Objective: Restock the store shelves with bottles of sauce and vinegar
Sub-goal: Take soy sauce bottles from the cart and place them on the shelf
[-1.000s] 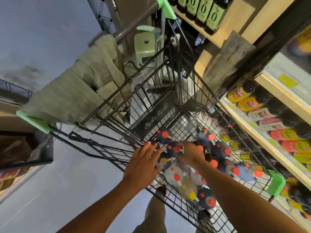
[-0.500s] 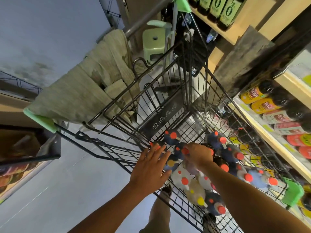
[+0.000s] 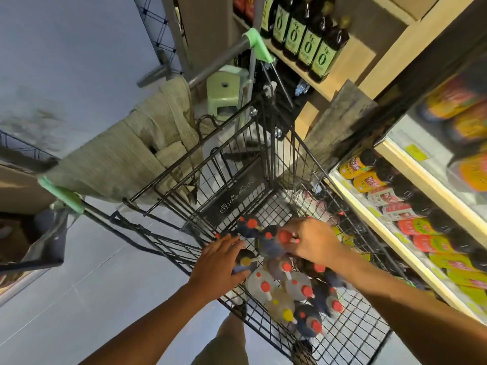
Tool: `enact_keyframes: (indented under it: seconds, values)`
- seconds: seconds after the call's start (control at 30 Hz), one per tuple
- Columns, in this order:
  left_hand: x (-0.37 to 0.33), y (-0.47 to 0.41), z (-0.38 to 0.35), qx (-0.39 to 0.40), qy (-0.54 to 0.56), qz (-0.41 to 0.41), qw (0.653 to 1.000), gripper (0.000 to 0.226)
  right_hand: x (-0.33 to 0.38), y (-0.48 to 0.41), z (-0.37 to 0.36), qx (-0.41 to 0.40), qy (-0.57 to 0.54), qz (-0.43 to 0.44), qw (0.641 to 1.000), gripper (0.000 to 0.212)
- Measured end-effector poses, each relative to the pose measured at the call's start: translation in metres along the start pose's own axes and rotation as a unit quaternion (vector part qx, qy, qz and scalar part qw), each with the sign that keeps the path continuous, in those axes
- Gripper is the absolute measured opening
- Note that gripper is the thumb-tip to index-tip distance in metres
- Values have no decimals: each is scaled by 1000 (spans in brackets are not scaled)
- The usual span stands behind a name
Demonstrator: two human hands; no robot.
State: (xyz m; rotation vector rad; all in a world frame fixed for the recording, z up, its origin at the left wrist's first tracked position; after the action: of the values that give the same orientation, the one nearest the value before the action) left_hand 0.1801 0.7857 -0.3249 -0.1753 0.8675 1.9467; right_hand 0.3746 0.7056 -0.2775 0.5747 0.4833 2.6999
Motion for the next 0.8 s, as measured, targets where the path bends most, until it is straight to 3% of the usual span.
enact_keyframes:
  seconds: [0.2,0.4,0.53,0.63,0.8]
  values:
    - [-31,-18,29,21,155,-27,987,114,29,21,95,-58,-95,96,989,15]
    - [-67,-27,53,45,231,-72,969,121,53,34,145,-17,-104,151,983,14]
    - [-85,-28,64,43,276,-117,953,106,67,40,160,15,-121,176,977,18]
    - [-90,-28,59,61,321,-119,938,103,71,42,167,32,-177,159,971,29]
    - [-76,-19,68,11,352,-88,932,95,79,36,162,45,-208,159,964,24]
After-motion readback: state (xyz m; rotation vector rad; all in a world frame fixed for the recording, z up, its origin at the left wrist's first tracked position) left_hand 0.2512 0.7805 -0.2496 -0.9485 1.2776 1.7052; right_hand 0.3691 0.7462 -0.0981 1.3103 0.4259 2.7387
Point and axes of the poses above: each hand's wrist, its own y-axis away from the middle knuckle, its own z-axis out of the back of the hand, x = y × z, the point moved 10 cm from there along -y, towards the middle knuckle, and after that the axes turned 2 degrees about y, right-handed, at the moved point
